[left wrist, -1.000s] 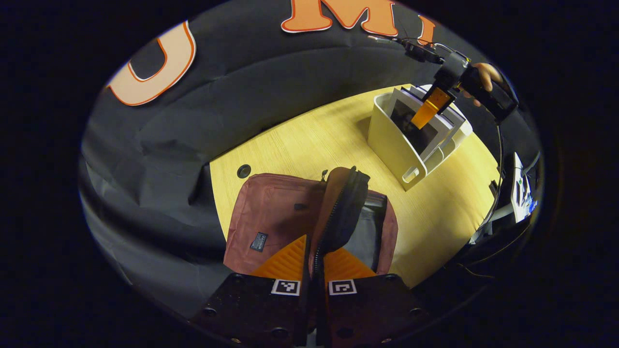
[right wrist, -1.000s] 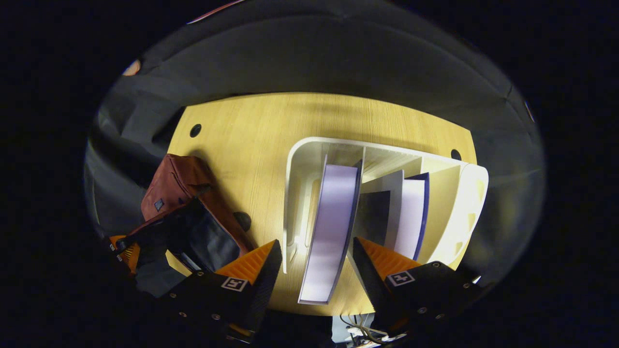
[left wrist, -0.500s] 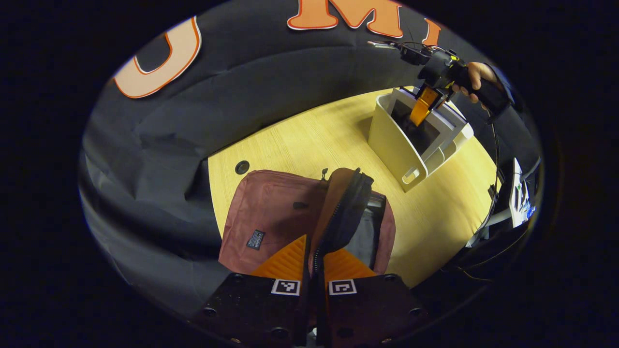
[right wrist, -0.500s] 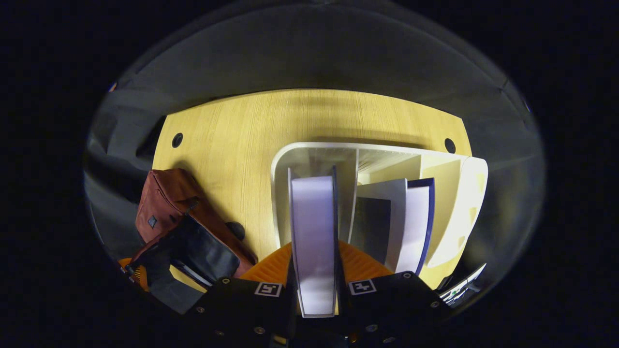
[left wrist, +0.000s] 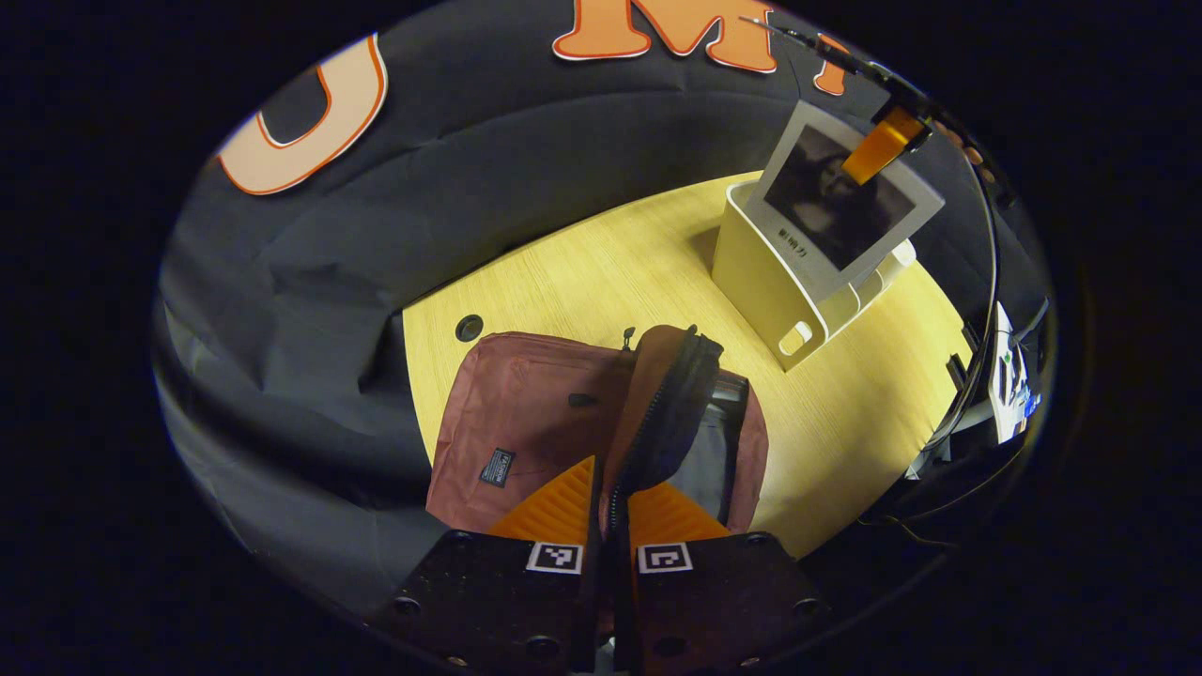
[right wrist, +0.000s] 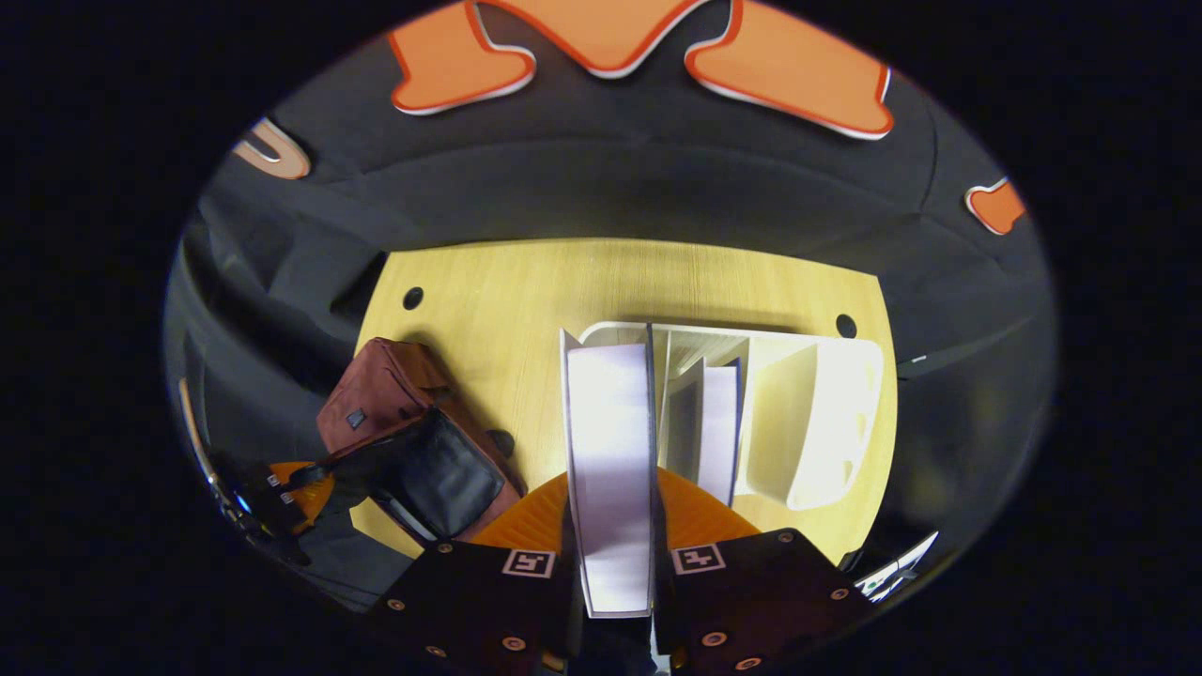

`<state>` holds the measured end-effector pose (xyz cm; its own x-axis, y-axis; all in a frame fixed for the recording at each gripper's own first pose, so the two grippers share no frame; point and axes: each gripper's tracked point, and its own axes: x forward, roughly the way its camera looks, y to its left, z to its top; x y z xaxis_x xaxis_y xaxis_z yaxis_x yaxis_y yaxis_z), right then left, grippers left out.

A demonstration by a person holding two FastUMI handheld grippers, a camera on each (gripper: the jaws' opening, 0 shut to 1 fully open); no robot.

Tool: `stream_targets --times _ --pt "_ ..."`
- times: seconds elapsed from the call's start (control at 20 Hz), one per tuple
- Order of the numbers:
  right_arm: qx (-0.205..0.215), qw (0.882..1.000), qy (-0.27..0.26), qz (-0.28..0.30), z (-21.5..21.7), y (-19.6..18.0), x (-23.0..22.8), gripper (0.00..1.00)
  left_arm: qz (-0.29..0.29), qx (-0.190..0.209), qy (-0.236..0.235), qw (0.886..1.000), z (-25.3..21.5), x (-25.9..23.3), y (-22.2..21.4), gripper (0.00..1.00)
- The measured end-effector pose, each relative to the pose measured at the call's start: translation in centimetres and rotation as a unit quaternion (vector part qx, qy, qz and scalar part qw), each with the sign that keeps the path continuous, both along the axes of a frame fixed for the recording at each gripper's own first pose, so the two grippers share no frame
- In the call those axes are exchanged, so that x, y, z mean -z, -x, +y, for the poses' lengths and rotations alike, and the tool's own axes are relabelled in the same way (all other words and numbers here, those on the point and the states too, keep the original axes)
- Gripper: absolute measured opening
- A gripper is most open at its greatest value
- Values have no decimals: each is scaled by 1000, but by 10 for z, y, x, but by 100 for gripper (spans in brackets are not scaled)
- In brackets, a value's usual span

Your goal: Open the schoolbag, grab two books from the bookshelf and put them into the schoolbag.

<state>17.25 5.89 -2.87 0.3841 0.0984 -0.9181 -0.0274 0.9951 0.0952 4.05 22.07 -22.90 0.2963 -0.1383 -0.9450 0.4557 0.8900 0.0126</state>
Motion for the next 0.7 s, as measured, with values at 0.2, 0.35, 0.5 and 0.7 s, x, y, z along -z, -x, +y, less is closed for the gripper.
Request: stream_targets --times 0.2,0.35,0.5,0.7 --pt "-5 999 -2 -42 -6 22 -48 31 -1 3 -1 1000 -1 -1 0 7" --pt "-2 998 -14 -62 -2 42 -61 30 -4 2 0 1000 -1 -1 0 7" --pt "1 997 -45 -59 14 67 -46 30 -7 5 -3 1000 -1 1 4 7" --pt "4 995 -87 -50 36 95 -21 30 -15 5 -6 1000 -1 -1 6 7"
